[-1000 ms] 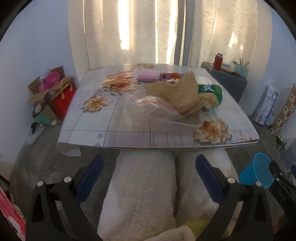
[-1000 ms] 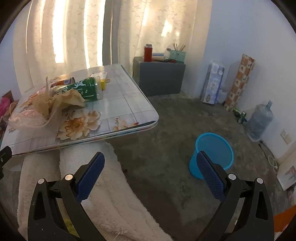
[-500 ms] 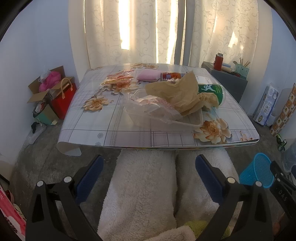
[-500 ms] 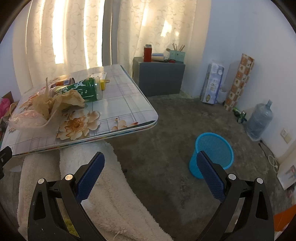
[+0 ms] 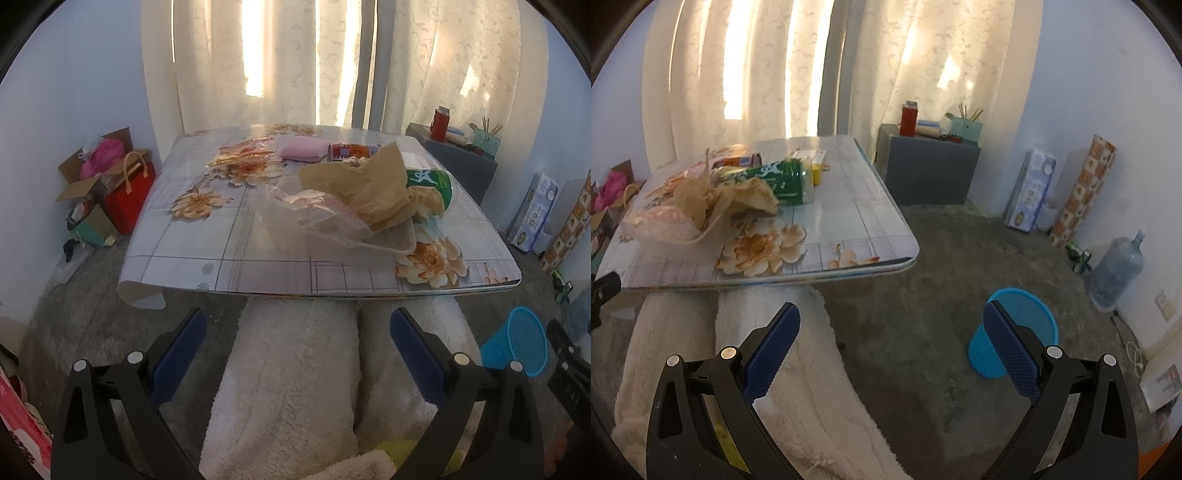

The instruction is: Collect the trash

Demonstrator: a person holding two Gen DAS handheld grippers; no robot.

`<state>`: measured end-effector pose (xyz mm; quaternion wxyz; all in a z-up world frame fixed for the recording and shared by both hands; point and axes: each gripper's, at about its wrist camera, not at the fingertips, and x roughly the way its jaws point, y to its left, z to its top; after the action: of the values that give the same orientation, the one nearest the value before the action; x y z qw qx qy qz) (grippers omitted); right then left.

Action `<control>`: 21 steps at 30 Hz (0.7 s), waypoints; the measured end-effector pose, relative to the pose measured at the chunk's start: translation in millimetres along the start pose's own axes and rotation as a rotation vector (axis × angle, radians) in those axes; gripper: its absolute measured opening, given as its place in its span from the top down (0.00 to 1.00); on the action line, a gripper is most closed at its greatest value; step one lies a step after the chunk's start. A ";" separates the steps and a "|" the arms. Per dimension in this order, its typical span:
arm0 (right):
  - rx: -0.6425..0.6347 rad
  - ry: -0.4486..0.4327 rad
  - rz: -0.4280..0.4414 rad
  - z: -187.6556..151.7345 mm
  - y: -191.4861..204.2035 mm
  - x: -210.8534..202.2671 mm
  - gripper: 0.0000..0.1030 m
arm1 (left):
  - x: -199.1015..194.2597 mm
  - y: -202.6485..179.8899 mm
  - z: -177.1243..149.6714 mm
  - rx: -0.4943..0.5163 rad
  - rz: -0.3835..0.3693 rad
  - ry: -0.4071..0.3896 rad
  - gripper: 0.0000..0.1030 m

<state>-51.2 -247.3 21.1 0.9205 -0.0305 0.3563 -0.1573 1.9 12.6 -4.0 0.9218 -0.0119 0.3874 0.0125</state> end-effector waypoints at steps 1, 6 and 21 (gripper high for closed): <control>-0.002 0.008 0.004 -1.5 -0.2 0.3 0.08 | -0.6 -1.2 -0.4 0.004 -0.001 -0.001 0.05; 0.008 0.017 0.011 -4.9 -4.9 -1.9 0.08 | -3.9 -5.0 -0.3 0.032 -0.004 -0.006 0.05; 0.022 0.020 0.017 -5.7 -7.0 -1.2 0.08 | -1.9 -5.3 -1.5 0.040 0.004 0.001 0.05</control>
<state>-57.7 -253.2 18.8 0.9184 -0.0158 0.3641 -0.1539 -0.3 7.2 -3.6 0.9216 0.0072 0.3879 0.0069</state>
